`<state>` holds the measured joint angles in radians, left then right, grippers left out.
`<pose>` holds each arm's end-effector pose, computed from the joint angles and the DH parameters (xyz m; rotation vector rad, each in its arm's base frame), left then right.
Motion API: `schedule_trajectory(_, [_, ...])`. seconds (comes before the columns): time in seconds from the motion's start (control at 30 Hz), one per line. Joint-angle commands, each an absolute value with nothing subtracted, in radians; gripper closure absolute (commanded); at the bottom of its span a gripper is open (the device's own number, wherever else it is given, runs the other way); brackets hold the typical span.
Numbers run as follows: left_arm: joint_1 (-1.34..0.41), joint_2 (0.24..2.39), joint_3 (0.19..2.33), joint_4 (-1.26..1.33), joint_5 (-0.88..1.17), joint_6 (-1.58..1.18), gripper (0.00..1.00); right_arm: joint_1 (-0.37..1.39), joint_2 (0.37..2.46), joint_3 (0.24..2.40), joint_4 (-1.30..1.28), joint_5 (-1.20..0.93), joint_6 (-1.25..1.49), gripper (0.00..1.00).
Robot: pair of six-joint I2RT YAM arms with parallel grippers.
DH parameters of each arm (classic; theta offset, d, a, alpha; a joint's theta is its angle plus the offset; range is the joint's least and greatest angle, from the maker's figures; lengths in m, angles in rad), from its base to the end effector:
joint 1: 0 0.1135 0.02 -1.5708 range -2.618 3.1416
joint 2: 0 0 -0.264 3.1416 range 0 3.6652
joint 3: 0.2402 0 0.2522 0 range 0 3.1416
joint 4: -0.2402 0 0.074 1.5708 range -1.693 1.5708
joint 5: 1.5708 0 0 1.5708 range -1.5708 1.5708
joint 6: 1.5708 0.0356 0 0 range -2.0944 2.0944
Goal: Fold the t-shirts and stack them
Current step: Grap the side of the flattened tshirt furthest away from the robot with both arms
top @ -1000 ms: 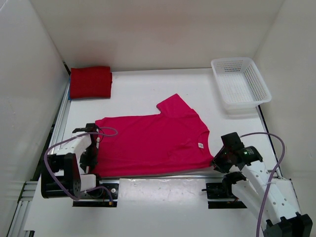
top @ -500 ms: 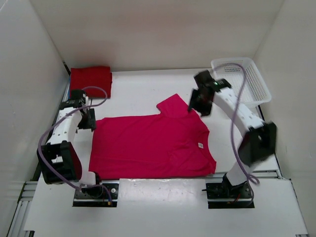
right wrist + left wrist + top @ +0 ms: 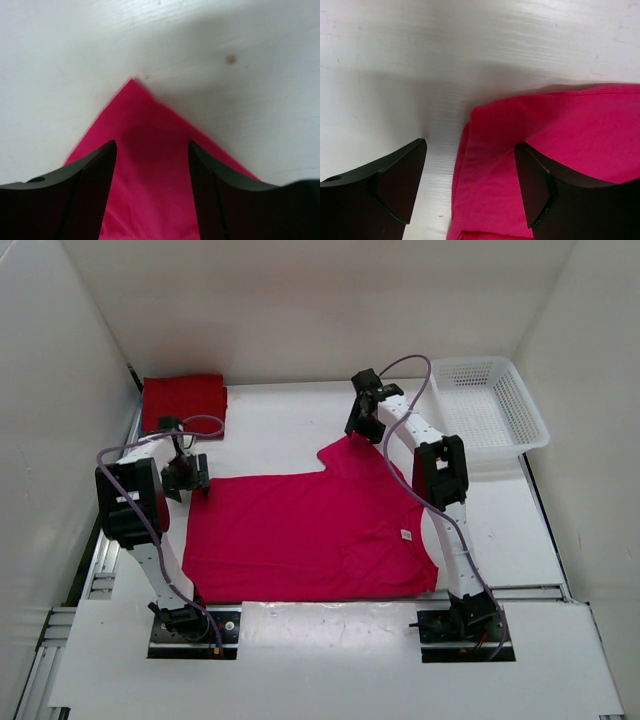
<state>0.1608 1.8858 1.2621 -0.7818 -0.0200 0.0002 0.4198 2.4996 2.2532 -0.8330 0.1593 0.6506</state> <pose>0.3490 0.0573 0.1620 -0.2413 2.9682 0.0495 0.4910 0.2130 0.1738 0.3559 2.6118 0.1561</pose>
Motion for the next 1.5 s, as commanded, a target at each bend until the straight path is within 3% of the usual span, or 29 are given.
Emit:
schedule_trajectory(0.0, [0.170, 1.871, 1.312, -0.724, 0.026, 0.000, 0.18, 0.433, 2.510, 2.275, -0.796, 0.317, 0.721, 0.37])
schedule_trajectory(0.33, [0.198, 1.839, 1.301, -0.715, 0.035, 0.000, 0.16, 0.463, 2.520, 2.328, -0.795, 0.506, 0.741, 0.35])
schedule_trajectory(0.6, [0.198, 1.888, 1.324, -0.715, 0.021, 0.000, 0.16, 0.439, 2.611, 2.382, -0.857, 0.309, 0.796, 0.40])
schedule_trajectory(0.63, [0.198, 1.888, 1.333, -0.715, 0.021, 0.000, 0.16, 0.439, 2.620, 2.382, -0.857, 0.284, 0.796, 0.44])
schedule_trajectory(0.67, [0.198, 1.888, 1.333, -0.715, 0.032, 0.000, 0.14, 0.424, 2.620, 2.382, -0.868, 0.261, 0.805, 0.58])
schedule_trajectory(0.77, [0.198, 1.911, 1.361, -0.715, 0.055, 0.000, 0.14, 0.413, 2.632, 2.393, -0.868, 0.219, 0.804, 0.84])
schedule_trajectory(0.8, [0.198, 1.911, 1.361, -0.715, 0.055, 0.000, 0.13, 0.413, 2.622, 2.370, -0.855, 0.201, 0.804, 0.99])
schedule_trajectory(1.2, [0.198, 2.006, 1.417, -0.706, 0.140, 0.000, 0.12, 0.413, 2.461, 2.211, -0.713, 0.127, 0.799, 0.99])
schedule_trajectory(1.37, [0.198, 2.006, 1.379, -0.724, 0.182, 0.000, 0.35, 0.413, 2.385, 2.116, -0.693, 0.127, 0.755, 0.99])
schedule_trajectory(1.4, [0.198, 2.006, 1.370, -0.736, 0.198, 0.000, 0.53, 0.422, 2.376, 2.091, -0.683, 0.118, 0.755, 0.99])
schedule_trajectory(1.47, [0.198, 2.017, 1.370, -0.758, 0.225, 0.000, 0.68, 0.422, 2.347, 2.071, -0.673, 0.107, 0.730, 0.99])
